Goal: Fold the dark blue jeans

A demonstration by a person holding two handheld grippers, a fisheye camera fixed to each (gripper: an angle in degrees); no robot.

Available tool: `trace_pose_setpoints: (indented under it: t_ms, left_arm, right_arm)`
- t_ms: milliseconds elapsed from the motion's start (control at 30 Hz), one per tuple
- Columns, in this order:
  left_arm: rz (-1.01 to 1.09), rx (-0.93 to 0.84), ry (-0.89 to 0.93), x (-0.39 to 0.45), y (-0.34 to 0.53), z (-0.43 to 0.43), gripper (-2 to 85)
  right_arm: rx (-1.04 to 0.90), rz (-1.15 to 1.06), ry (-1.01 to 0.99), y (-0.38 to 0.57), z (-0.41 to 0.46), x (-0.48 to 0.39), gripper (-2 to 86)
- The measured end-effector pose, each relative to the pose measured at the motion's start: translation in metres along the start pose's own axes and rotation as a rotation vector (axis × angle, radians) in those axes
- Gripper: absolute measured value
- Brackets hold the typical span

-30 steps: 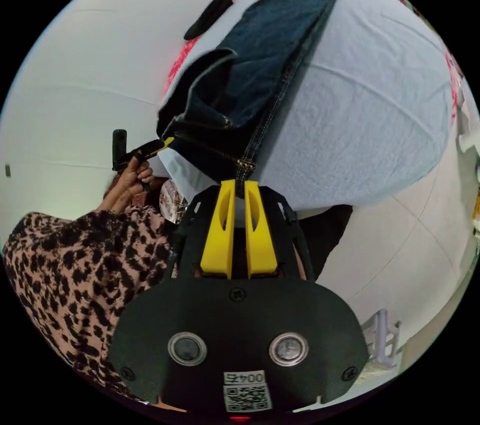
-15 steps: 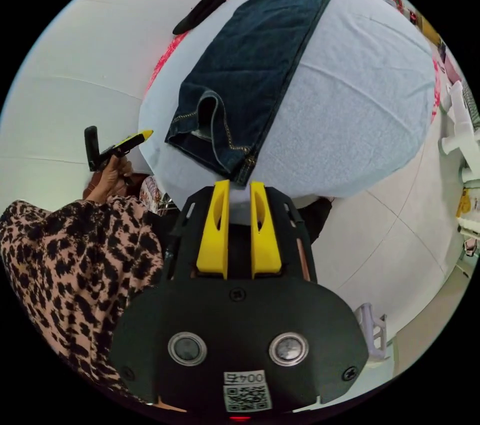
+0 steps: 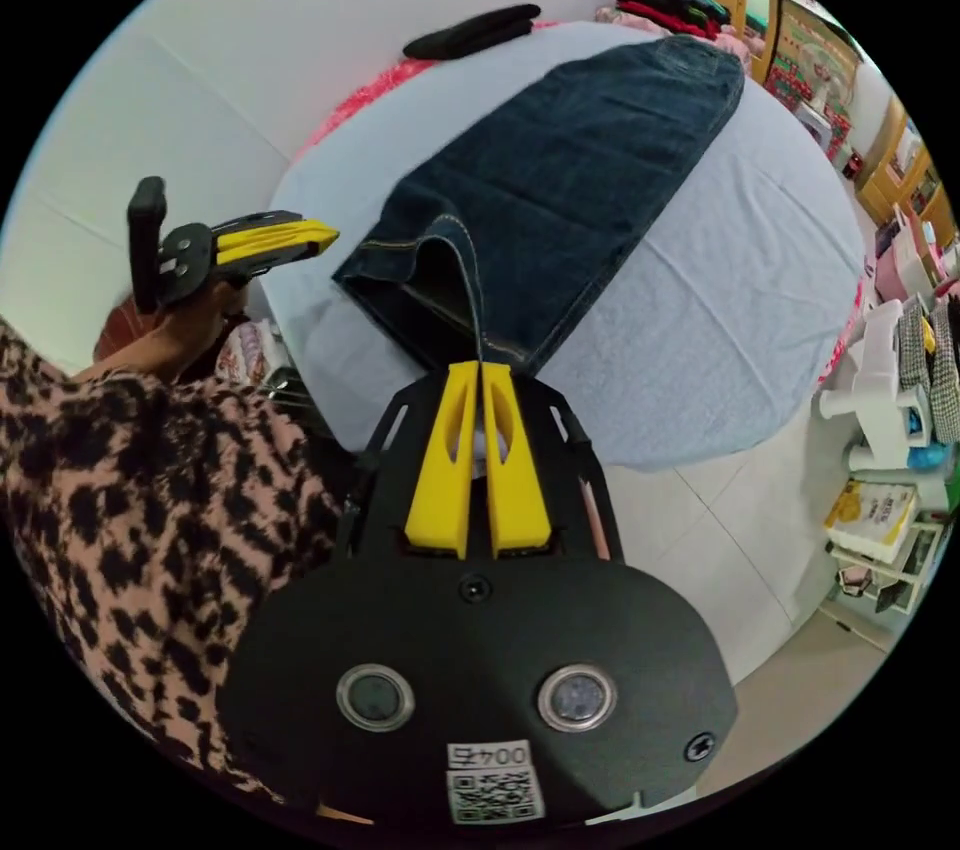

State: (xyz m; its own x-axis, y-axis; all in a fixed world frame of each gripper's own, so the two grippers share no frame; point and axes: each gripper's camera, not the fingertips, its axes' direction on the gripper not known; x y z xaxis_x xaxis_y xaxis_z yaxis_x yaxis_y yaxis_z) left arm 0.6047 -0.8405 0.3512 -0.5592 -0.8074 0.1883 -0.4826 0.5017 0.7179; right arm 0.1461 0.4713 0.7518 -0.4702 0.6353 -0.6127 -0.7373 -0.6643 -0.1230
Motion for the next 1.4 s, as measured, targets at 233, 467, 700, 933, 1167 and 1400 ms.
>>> trace_pose_setpoints:
  t_ms: [233,467,700,933,1167,1400]
  left_arm:
    - [-0.223,-0.190,0.271,-0.019,0.061,0.028,0.8]
    - [-0.264,-0.061,0.207,-0.001,0.050,0.006,5.1]
    - [0.069,-0.051,-0.027,0.060,0.004,0.022,7.1]
    - [0.099,-0.109,-0.050,0.071,0.001,0.044,4.1]
    - [-0.234,-0.067,0.030,0.021,0.036,0.042,1.7]
    - [-0.370,-0.062,0.123,-0.005,0.057,0.065,1.2]
  right_arm:
    - [-0.213,0.085,-0.191,0.011,0.043,0.003,4.5]
    - [-0.085,0.115,-0.220,-0.015,0.012,0.002,6.8]
    - [-0.070,0.103,-0.115,-0.064,0.013,-0.024,7.2]
    - [-0.309,0.068,0.050,-0.122,0.034,-0.039,4.4]
    - [-0.491,0.009,0.056,-0.161,0.028,-0.051,3.6]
    - [-0.553,0.021,0.088,-0.186,0.012,-0.062,2.5]
